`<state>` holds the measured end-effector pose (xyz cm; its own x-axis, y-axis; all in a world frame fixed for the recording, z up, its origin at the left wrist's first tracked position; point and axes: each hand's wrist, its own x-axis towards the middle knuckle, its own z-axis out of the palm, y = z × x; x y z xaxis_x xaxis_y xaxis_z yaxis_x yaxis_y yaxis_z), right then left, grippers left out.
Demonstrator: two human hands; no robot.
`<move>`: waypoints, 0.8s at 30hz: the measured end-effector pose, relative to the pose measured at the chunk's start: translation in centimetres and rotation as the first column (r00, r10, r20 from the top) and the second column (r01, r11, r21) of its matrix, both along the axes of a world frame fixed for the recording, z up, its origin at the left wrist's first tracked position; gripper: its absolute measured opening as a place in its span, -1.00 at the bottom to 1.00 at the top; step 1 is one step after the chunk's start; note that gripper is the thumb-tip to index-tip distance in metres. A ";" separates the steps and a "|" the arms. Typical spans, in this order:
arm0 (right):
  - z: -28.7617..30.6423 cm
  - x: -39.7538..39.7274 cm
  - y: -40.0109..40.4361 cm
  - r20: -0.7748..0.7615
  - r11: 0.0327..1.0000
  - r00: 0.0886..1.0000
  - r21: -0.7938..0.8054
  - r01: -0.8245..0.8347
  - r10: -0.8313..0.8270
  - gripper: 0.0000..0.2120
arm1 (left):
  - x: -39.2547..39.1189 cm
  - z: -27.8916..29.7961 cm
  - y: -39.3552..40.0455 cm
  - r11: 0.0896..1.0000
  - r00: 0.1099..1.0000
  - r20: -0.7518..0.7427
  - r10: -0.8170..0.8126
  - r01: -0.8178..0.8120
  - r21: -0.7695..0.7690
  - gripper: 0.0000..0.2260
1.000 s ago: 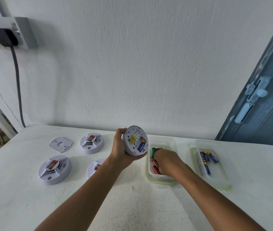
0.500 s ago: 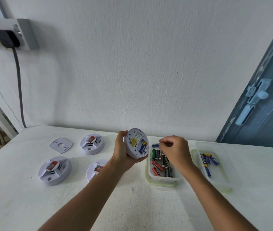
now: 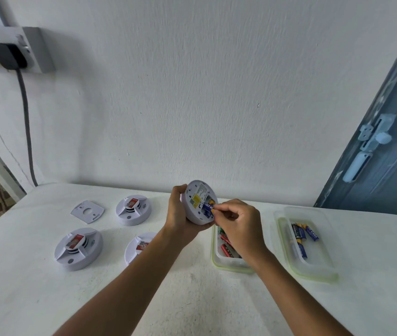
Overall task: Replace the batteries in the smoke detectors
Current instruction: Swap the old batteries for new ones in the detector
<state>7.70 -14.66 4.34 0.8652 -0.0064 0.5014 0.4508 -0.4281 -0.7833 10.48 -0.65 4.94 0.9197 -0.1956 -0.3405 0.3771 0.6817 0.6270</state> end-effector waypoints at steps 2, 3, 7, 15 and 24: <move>0.1 0.1 0.4 -0.018 1.000 1.000 0.005 0.012 -0.012 -0.89 | -0.2 0.3 -0.2 1.000 1.000 0.007 -0.010 0.010 -0.001 -0.58; 0.3 0.1 0.6 -0.045 1.000 0.999 0.008 0.014 -0.014 -0.89 | -0.3 0.4 -0.3 1.000 1.000 0.009 -0.015 0.015 0.001 -0.58; 0.9 0.2 0.8 -0.207 0.994 0.978 0.112 0.012 0.012 -0.83 | -0.5 0.7 -0.5 1.000 1.000 0.005 -0.005 0.005 -0.017 -0.56; 0.7 1.6 0.0 -0.580 0.871 0.774 0.485 0.077 0.254 -0.12 | -0.6 1.6 -0.7 0.999 0.997 0.058 -0.049 0.050 -0.012 -0.55; 0.8 1.9 -0.1 -0.542 0.708 0.627 0.705 -0.022 0.559 -0.32 | -0.8 2.0 -0.3 0.992 0.993 0.047 -0.107 0.104 0.065 -0.52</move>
<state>9.61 -14.72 5.17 0.9332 0.2634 -0.2445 -0.3176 0.2860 -0.9041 9.67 -0.98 6.94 0.9112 -0.2726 -0.3088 0.4119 0.5985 0.6872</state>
